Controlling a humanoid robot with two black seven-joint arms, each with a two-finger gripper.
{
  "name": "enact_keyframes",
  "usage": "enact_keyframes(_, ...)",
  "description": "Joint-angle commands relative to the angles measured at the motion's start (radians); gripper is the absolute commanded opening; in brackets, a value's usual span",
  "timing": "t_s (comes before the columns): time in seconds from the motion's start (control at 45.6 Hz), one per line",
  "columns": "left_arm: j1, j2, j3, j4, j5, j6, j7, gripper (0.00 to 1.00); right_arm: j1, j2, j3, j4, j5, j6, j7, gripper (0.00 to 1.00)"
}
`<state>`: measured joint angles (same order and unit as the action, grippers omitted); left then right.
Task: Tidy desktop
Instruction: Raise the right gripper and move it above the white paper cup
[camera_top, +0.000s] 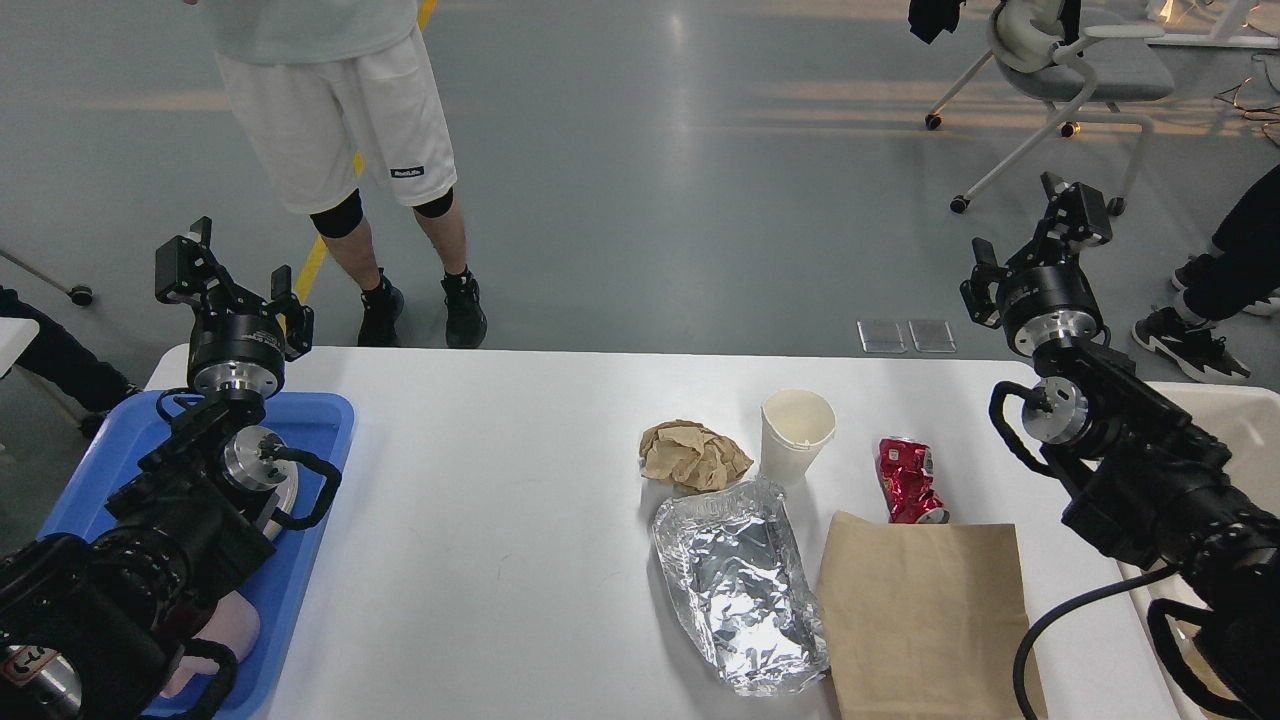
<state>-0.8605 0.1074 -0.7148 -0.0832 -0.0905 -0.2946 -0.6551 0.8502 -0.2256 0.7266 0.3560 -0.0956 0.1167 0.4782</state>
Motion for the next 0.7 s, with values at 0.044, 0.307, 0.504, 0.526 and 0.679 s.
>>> enact_keyframes(0.044,0.0,0.0,0.0,-0.001,0.0,0.0,0.0,0.96,0.062,-0.003,-0.257,-0.002,-0.004,0.044,-0.003,1.0)
enact_keyframes(0.307,0.0,0.0,0.0,-0.001,0.0,0.0,0.0,0.96,0.153,0.003,-0.502,-0.002,-0.006,0.095,-0.024,1.0)
enact_keyframes(0.504,0.0,0.0,0.0,0.0,0.0,0.0,0.0,0.96,0.239,0.031,-0.728,-0.006,-0.03,0.169,-0.173,1.0)
enact_keyframes(0.526,0.0,0.0,0.0,0.0,0.0,0.0,0.0,0.96,0.245,0.038,-0.758,-0.011,-0.036,0.169,-0.197,1.0)
enact_keyframes(0.679,0.0,0.0,0.0,0.0,0.0,0.0,0.0,0.96,0.286,0.08,-0.987,-0.015,-0.067,0.156,-0.331,1.0)
